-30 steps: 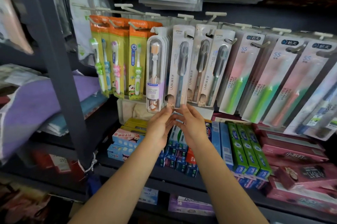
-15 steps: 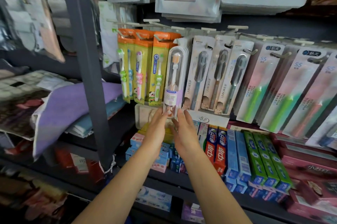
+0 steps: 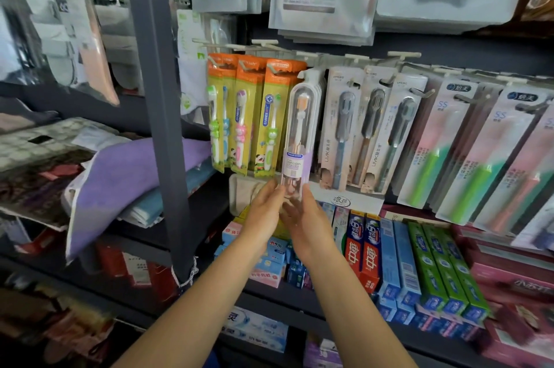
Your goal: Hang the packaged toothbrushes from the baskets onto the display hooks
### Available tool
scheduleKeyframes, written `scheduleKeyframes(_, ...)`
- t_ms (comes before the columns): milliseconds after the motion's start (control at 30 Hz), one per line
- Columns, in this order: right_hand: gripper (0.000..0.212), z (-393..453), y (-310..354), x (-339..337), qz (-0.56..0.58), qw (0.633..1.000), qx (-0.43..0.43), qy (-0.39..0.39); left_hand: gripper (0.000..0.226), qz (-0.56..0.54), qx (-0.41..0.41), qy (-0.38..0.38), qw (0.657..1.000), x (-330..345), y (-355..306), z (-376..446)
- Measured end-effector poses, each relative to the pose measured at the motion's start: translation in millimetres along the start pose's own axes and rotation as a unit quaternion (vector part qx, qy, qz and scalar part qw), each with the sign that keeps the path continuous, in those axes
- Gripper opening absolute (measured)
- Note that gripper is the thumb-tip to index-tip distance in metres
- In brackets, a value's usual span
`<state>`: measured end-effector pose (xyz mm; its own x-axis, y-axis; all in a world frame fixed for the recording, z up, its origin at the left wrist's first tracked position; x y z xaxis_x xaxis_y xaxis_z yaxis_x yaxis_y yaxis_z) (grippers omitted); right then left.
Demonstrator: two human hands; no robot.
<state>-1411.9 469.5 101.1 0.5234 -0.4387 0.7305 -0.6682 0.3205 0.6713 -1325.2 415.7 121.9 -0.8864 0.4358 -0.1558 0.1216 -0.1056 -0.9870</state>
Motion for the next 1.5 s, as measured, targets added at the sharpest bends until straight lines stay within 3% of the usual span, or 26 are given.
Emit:
scheduleKeyframes(67, 0.032, -9, -16, -2, 0.007, 0.999, 0.049, -0.013, 0.039, -0.023, -0.026, -0.034, 0.999, -23, 9, -1)
scheduleKeyframes(200, 0.054, -16, -36, 29, 0.015, 0.995, 0.093, 0.018, 0.013, -0.097, -0.033, -0.076, 0.992, -65, 5, 3)
scheduleKeyframes(367, 0.075, 1, -46, 68, 0.053, 0.994, 0.092, 0.023, 0.01, -0.264, -0.099, -0.055, 0.958, -78, 7, 17)
scheduleKeyframes(600, 0.11, 17, -68, 86, 0.088, 0.99, 0.102, 0.045, 0.019, -0.344, -0.121, 0.002, 0.931, -74, 7, 31)
scheduleKeyframes(767, 0.072, 17, -72, 82, 0.09, 0.99, 0.109, 0.019, 0.024, -0.342, -0.134, 0.023, 0.93, -72, 15, 38)
scheduleKeyframes(1100, 0.067, 21, -63, 75, 0.113, 0.991, 0.077, -0.017, 0.025, -0.336, -0.147, 0.044, 0.929, -71, 23, 48)
scheduleKeyframes(1233, 0.048, 21, -63, 71, 0.13, 0.988, 0.073, -0.041, 0.015, -0.326, -0.154, 0.057, 0.931, -69, 22, 49)
scheduleKeyframes(1500, 0.032, 19, -66, 64, 0.175, 0.977, 0.081, -0.097, 0.002, -0.313, -0.156, 0.071, 0.934, -63, 20, 49)
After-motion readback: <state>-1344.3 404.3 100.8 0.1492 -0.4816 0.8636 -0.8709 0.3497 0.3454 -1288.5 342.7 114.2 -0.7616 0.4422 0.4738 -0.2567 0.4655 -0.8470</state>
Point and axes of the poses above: each hand's wrist, its own z-axis towards the middle knuckle, its own x-axis out of the palm, y = z × x, the point moved 9 cm from there along z, towards the middle knuckle, and after that the axes turned 15 degrees about z, right-handed, at the moved point
